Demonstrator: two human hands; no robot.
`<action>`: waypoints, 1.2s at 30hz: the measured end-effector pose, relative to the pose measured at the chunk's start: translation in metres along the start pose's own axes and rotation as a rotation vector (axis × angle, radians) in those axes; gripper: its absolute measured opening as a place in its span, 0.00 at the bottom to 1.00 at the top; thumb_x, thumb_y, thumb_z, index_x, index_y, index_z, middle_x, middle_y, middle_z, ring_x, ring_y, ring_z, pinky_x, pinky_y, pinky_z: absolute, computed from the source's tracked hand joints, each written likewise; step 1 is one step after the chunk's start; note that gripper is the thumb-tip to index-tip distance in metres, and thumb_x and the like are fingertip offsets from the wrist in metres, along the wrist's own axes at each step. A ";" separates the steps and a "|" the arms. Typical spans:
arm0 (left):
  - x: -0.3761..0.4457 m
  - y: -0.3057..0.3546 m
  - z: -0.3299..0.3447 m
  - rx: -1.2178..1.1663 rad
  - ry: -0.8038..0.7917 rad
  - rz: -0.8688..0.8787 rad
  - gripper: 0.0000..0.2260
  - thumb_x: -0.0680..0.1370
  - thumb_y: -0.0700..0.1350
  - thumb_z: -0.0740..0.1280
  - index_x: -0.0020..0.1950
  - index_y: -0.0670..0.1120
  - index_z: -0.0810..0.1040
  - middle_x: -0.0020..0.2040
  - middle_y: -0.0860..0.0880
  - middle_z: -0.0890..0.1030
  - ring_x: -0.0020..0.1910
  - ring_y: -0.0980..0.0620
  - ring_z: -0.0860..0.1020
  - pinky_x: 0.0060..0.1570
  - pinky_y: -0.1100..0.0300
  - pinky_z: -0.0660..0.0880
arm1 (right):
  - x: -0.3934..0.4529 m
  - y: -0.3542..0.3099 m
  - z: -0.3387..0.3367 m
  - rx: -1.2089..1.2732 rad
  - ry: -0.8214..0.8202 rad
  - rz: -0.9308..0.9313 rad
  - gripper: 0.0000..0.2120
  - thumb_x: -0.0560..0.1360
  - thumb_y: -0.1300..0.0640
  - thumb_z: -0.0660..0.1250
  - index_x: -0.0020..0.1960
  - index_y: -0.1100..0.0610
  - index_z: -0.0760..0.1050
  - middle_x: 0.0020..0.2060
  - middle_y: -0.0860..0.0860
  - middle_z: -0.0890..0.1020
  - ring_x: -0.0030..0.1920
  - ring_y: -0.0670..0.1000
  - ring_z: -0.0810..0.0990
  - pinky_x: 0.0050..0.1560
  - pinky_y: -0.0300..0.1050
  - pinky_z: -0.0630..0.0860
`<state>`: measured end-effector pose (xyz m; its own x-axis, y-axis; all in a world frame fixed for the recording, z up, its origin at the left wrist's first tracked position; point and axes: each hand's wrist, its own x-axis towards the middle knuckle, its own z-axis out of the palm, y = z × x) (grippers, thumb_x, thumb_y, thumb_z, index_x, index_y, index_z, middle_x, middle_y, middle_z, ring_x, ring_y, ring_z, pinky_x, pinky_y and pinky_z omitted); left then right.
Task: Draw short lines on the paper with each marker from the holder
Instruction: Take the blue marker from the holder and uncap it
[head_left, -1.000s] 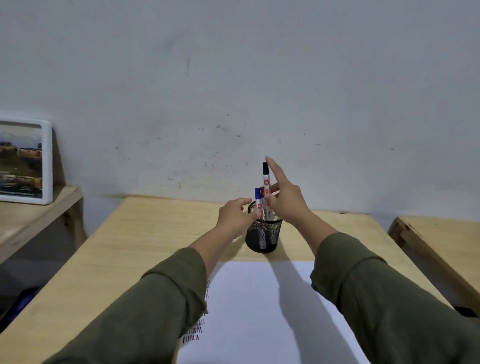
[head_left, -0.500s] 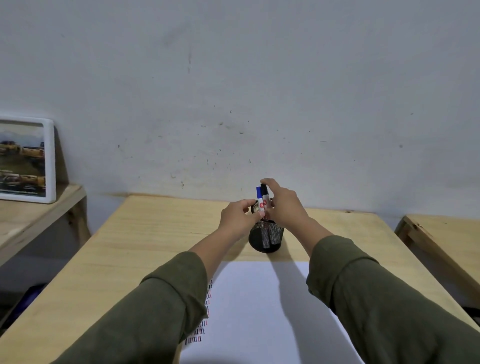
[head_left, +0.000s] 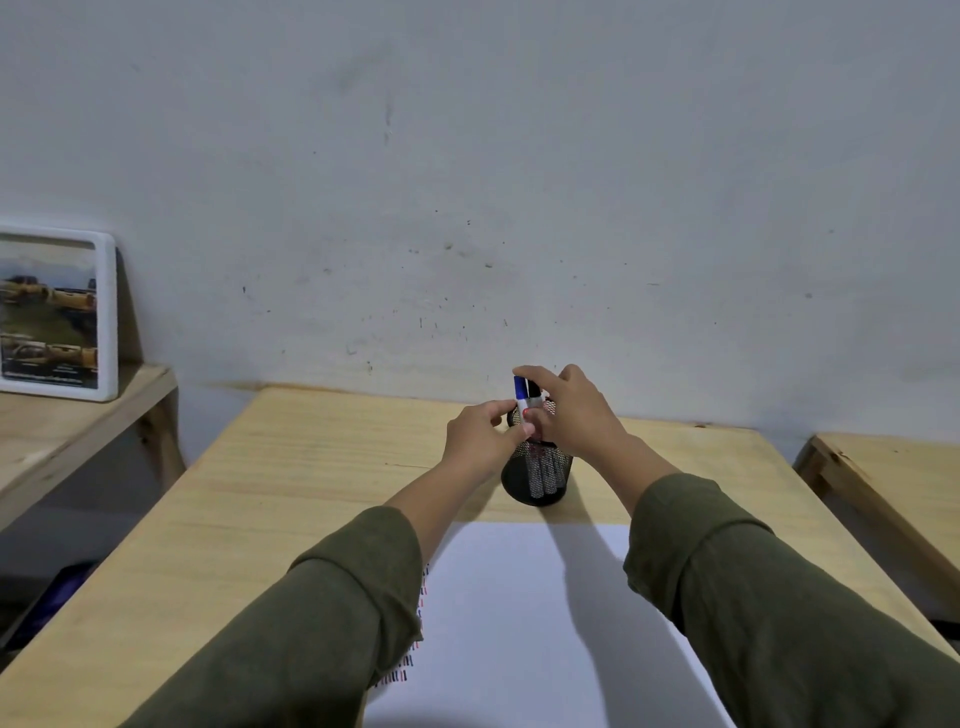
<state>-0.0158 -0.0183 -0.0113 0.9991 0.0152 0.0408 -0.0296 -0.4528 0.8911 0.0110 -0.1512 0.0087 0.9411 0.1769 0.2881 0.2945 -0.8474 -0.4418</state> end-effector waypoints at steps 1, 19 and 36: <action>0.000 0.000 0.000 -0.004 0.001 -0.002 0.22 0.72 0.49 0.71 0.66 0.48 0.75 0.64 0.46 0.78 0.64 0.51 0.75 0.64 0.56 0.70 | -0.002 -0.001 -0.001 0.002 0.012 -0.019 0.23 0.75 0.58 0.65 0.68 0.45 0.69 0.47 0.53 0.65 0.43 0.53 0.70 0.46 0.41 0.66; -0.004 0.000 -0.001 0.006 0.034 0.013 0.21 0.73 0.49 0.71 0.65 0.48 0.76 0.63 0.47 0.79 0.63 0.51 0.75 0.62 0.58 0.70 | -0.021 -0.003 -0.012 0.399 0.093 0.029 0.18 0.74 0.61 0.67 0.61 0.50 0.68 0.41 0.50 0.79 0.42 0.51 0.81 0.38 0.36 0.72; -0.043 0.067 -0.037 -0.490 0.033 0.199 0.13 0.79 0.43 0.62 0.63 0.49 0.76 0.53 0.52 0.80 0.49 0.62 0.77 0.40 0.77 0.72 | -0.057 -0.048 -0.051 0.824 0.182 -0.025 0.14 0.70 0.53 0.70 0.51 0.46 0.69 0.42 0.53 0.86 0.44 0.58 0.82 0.53 0.57 0.77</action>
<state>-0.0615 -0.0161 0.0639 0.9713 0.0029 0.2379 -0.2379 0.0197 0.9711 -0.0654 -0.1459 0.0571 0.9121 0.0474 0.4073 0.4083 -0.1957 -0.8916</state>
